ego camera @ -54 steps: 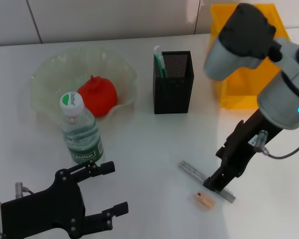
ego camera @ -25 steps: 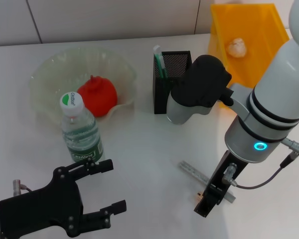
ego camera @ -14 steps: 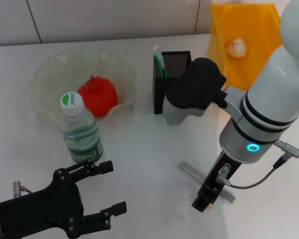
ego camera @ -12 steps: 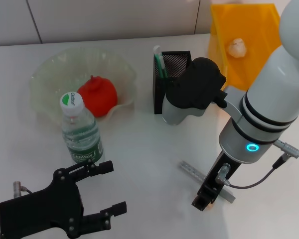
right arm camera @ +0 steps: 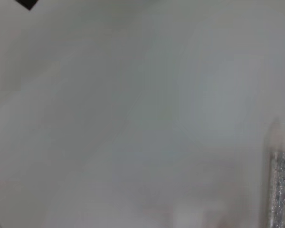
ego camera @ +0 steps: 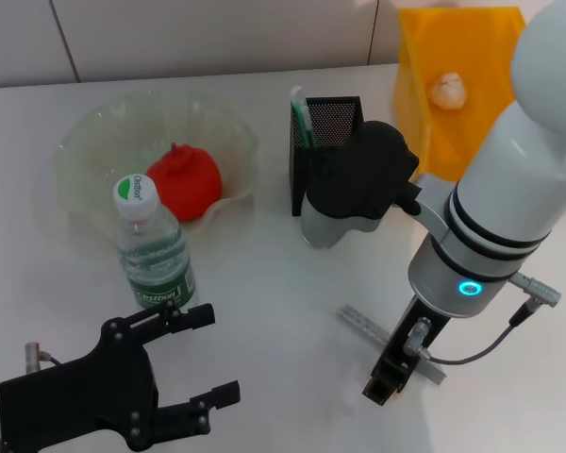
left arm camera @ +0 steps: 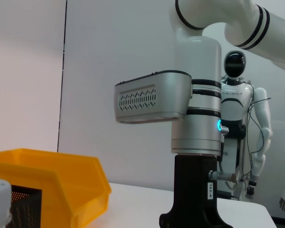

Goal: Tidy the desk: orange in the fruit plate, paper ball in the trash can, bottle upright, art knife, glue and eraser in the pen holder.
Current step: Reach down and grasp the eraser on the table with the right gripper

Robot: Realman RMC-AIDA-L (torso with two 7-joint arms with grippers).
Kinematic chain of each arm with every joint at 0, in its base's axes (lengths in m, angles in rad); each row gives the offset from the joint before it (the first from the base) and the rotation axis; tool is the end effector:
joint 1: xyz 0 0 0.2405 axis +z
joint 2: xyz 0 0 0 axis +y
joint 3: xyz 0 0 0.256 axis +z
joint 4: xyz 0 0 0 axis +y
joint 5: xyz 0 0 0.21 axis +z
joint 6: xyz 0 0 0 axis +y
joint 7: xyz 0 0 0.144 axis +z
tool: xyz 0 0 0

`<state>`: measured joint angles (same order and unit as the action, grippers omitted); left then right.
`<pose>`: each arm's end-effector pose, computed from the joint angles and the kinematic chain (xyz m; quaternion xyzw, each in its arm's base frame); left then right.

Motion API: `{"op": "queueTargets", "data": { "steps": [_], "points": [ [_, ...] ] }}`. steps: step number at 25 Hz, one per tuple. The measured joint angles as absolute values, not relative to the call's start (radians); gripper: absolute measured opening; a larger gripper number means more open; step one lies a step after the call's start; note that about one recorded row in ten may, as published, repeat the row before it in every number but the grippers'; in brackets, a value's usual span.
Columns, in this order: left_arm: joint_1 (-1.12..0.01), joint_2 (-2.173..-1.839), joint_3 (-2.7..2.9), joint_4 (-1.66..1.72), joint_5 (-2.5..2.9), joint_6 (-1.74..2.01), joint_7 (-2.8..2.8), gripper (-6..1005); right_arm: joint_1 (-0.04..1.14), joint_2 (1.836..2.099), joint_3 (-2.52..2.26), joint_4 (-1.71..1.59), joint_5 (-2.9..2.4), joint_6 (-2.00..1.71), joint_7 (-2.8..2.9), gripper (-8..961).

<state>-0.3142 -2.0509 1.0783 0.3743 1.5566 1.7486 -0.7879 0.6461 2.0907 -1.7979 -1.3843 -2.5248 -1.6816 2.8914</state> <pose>-0.2802 0.2257 -0.0384 -0.9221 -0.0769 -0.3680 0.0916 0.1468 0.2936 -0.0646 -0.8988 0.3205 -0.2893 0.0757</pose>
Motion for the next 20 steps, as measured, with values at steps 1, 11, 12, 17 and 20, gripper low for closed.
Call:
{"op": "queueTargets", "data": {
  "steps": [1, 11, 12, 17, 20],
  "points": [
    [-0.315, -2.051, 1.078, 0.374, 1.557, 1.749, -0.788, 804, 0.647, 2.091, -1.801, -1.38, -2.525, -1.679, 2.891, 504],
    [-0.318, -2.052, 1.078, 0.374, 1.557, 1.749, -0.788, 804, 0.658, 2.091, -1.817, -1.341, -2.525, -1.652, 2.893, 497],
    [-0.318, -2.052, 1.078, 0.374, 1.557, 1.749, -0.788, 804, 0.658, 2.091, -1.817, -1.341, -2.525, -1.652, 2.893, 496],
    [-0.315, -2.052, 1.078, 0.374, 1.557, 1.749, -0.789, 804, 0.662, 2.091, -1.818, -1.335, -2.525, -1.652, 2.894, 406],
    [-0.314, -2.052, 1.078, 0.374, 1.557, 1.749, -0.789, 804, 0.67, 2.09, -1.818, -1.322, -2.525, -1.652, 2.892, 318]
  ]
}}
